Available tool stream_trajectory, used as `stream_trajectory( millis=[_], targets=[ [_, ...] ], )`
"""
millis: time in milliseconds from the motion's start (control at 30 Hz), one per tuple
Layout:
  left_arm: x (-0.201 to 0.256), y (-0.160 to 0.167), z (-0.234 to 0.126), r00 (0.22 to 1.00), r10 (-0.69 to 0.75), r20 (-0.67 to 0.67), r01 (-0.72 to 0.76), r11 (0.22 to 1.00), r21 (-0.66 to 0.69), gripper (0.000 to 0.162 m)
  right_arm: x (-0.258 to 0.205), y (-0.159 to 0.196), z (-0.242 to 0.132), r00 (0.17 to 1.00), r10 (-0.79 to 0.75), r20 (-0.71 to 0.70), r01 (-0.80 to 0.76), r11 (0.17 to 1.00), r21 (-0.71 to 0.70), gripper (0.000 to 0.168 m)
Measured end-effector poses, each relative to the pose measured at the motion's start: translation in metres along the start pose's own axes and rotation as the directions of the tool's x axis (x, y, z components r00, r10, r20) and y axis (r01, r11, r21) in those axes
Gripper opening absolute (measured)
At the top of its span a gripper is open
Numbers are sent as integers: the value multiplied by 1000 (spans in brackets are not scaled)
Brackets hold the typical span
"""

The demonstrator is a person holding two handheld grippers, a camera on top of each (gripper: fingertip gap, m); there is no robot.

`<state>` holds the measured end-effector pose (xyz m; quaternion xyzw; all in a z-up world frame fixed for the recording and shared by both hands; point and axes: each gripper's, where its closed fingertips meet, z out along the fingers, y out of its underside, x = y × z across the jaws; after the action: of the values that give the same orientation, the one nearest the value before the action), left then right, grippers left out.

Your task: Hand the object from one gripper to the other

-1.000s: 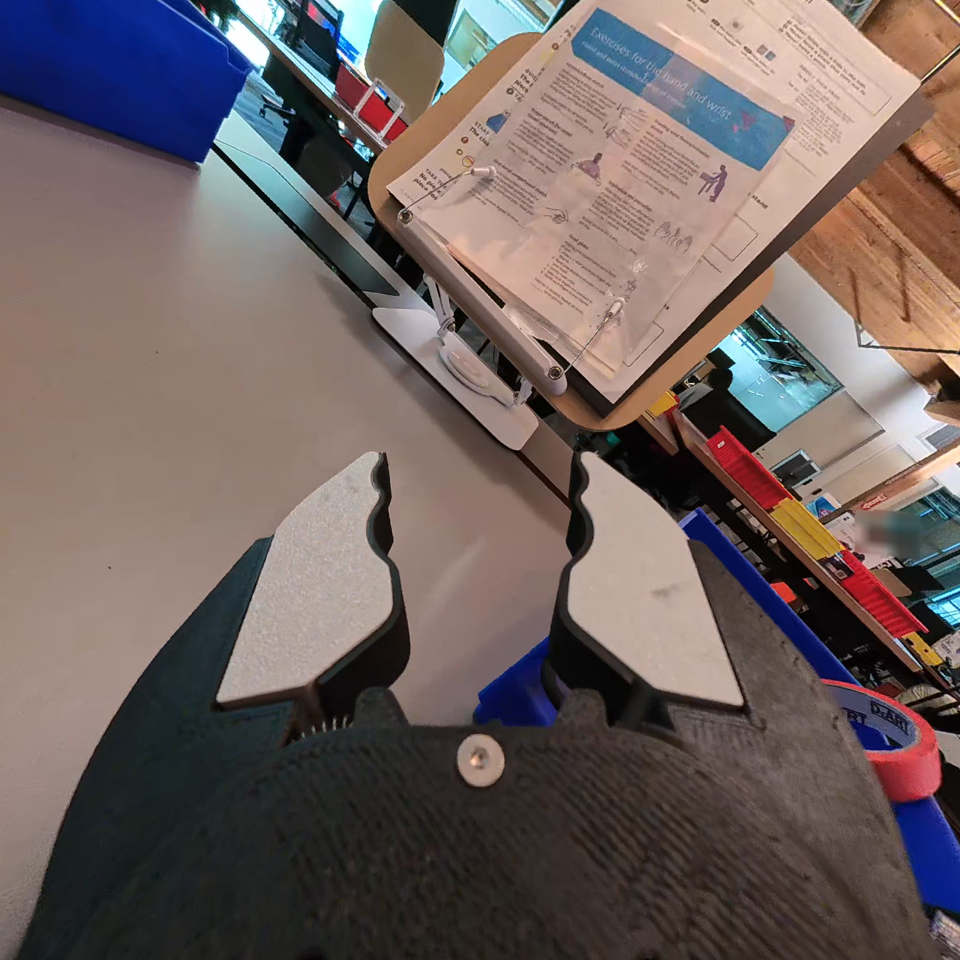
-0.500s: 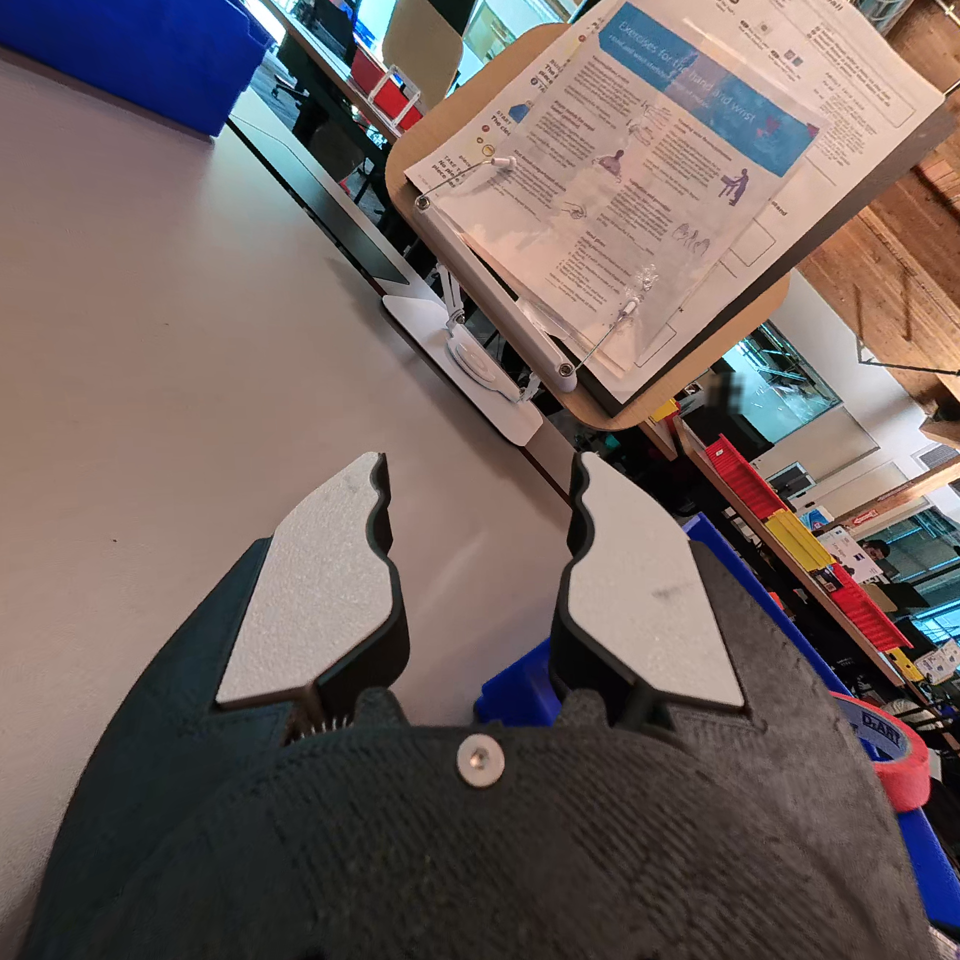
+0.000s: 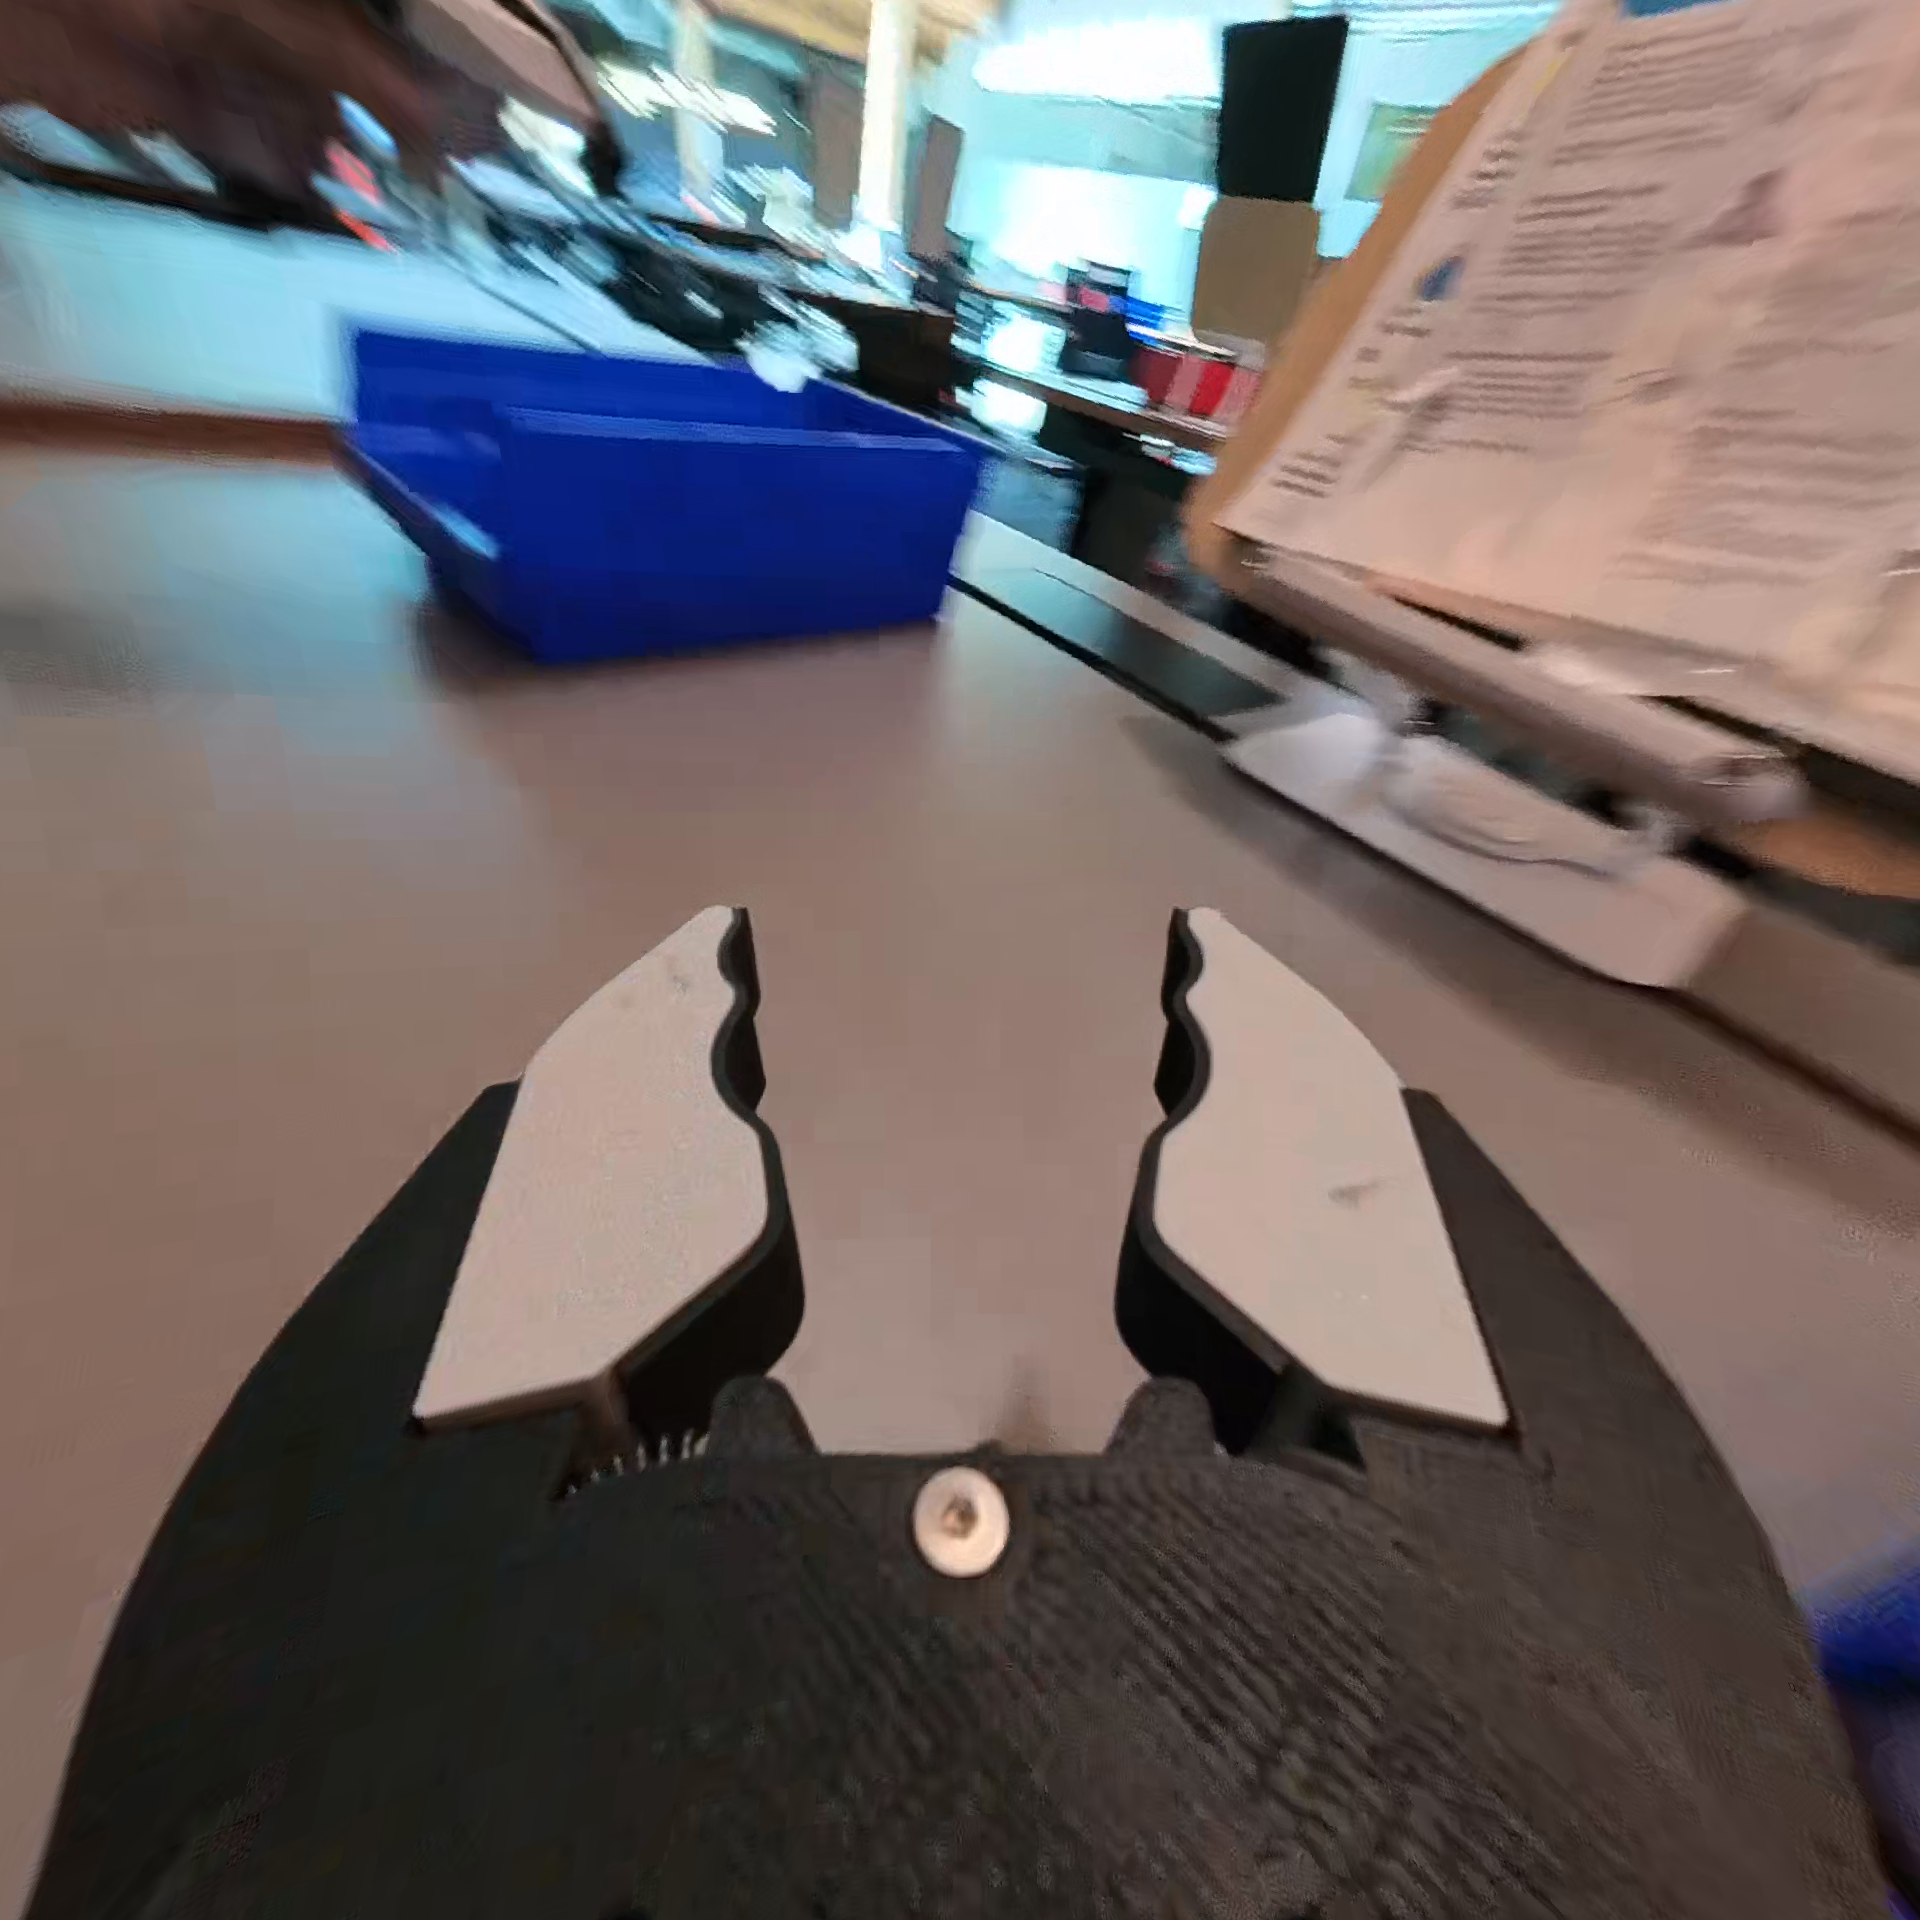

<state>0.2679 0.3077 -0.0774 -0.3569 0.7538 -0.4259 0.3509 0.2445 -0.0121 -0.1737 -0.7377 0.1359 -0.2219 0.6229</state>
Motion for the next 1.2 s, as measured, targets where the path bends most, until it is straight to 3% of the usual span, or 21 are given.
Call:
stream_trajectory(
  millis=[33,100,200,300,367,400,533,667,833,967,1200],
  targets=[
    [19,-22,-3,998,58,-23,-56,993,109,5,-13,-8,8,993,70,92,-73,997,25,76],
    [68,-62,-6,982,177,-71,-141,924,354,5,-42,-31,21,926,205,316,-234,971,55,77],
    [138,-95,2,950,313,-11,-233,728,645,4,-68,-74,28,680,364,636,-510,859,54,70],
    [189,-92,38,938,337,77,-293,660,692,4,-60,-88,29,393,464,794,-702,709,-68,54],
    [221,-85,58,900,411,148,-392,610,689,4,-47,-82,28,280,526,803,-791,601,-118,40],
    [237,-81,65,860,471,198,-468,570,675,4,-43,-75,24,253,544,800,-814,566,-127,40],
    [283,-63,81,673,669,316,-693,419,587,4,-38,-54,16,295,572,765,-825,556,-98,41],
    [287,-48,87,666,688,288,-696,435,570,4,-50,-52,11,345,503,793,-754,652,-86,47],
    [284,-36,94,537,763,360,-810,345,475,4,-50,-46,20,532,447,719,-658,753,18,42],
    [286,-35,94,513,773,372,-826,327,459,4,-48,-44,22,620,406,671,-590,805,59,27],
    [285,-36,92,504,765,402,-838,319,443,4,-44,-43,24,705,362,610,-527,843,109,37]
  ],
)
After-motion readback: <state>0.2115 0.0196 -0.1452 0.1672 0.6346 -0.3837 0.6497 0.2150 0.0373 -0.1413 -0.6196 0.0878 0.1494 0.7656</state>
